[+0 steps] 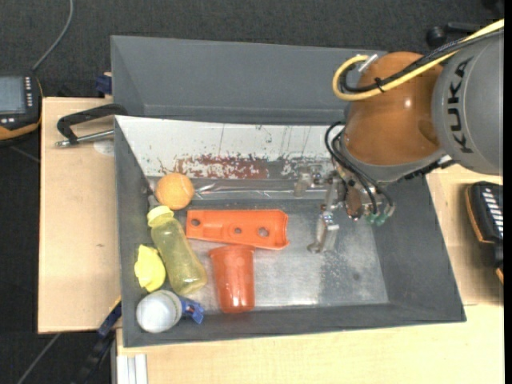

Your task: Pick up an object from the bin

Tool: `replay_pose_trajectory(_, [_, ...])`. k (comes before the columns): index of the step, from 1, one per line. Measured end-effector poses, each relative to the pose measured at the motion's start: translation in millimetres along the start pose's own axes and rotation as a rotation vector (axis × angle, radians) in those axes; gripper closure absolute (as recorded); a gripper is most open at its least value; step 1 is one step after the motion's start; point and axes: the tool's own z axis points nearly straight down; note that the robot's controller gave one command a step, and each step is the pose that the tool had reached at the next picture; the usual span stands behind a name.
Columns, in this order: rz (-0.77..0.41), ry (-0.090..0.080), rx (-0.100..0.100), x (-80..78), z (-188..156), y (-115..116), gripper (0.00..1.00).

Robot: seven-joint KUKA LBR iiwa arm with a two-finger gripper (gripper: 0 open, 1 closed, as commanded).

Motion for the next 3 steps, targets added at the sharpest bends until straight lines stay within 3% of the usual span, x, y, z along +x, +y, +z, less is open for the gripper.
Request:
replay_pose_trajectory(1, [-0.196, 0.004, -0.004, 2.1, 58.0, 40.0, 0.00])
replay_pose_trajectory(2, [-0.235, 0.006, -0.003, -0.7, 90.3, 51.4, 0.00])
replay_pose_trajectory(3, [-0.462, -0.002, -0.003, -37.3, 113.1, 87.6, 1.00])
